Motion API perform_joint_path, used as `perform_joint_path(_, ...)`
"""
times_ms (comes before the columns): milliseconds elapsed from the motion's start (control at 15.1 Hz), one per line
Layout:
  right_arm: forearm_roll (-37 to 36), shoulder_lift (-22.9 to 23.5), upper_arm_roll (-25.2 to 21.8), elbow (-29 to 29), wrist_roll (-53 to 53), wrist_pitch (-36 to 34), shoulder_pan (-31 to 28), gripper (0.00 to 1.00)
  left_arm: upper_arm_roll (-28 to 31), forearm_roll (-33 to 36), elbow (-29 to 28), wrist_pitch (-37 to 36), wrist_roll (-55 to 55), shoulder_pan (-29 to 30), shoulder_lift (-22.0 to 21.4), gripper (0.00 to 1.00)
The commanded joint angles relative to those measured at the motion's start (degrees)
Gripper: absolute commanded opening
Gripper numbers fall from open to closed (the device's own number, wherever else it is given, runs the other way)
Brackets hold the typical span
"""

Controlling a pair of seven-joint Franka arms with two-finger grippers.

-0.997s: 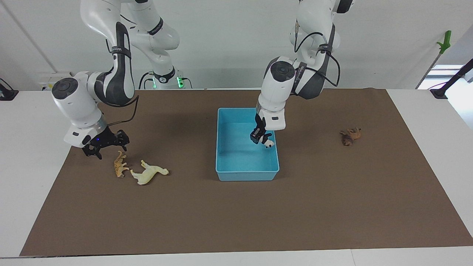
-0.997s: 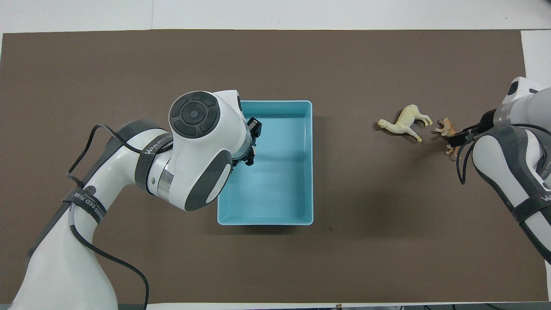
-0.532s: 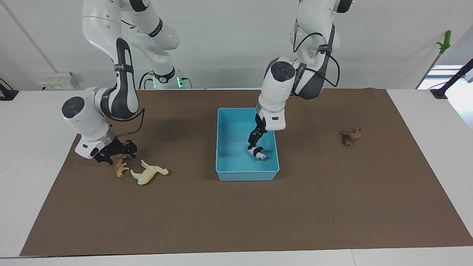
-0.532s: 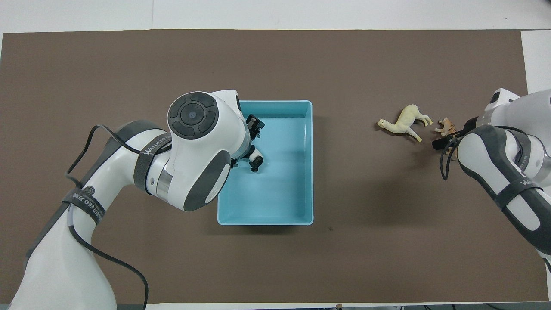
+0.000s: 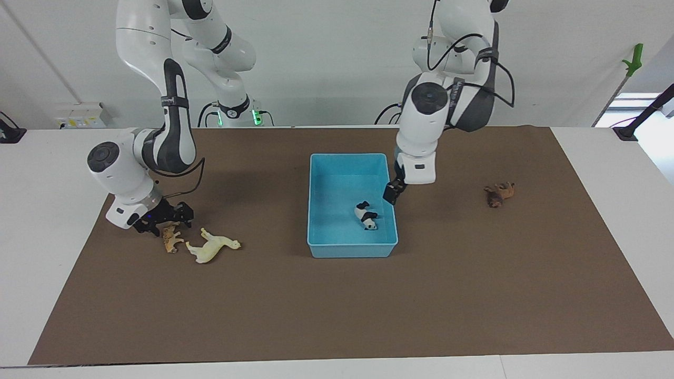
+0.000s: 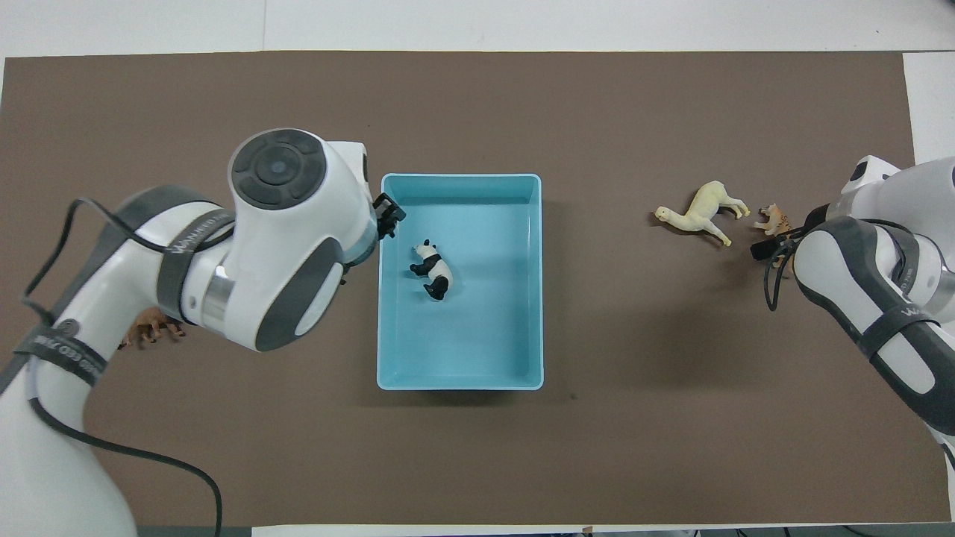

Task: Put all toys into storage box
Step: 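Withdraw the left gripper toward the brown lion while the right gripper grasps the tan toy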

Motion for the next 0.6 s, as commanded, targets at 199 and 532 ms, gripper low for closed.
perform_joint_path(199, 1.01, -0.14, 0.44, -0.06, 0.66, 0.92, -1.10, 0.00, -0.51, 0.39, -7.46, -1.55, 41.59, 15.63, -4.76, 1.00)
perform_joint_path(532, 1.19, -0.93, 0.53, 8.52, 8.19, -12.84, -0.14, 0.00, -0.42, 0.48, -20.31, 10.15, 71.49, 22.67, -9.07, 1.00)
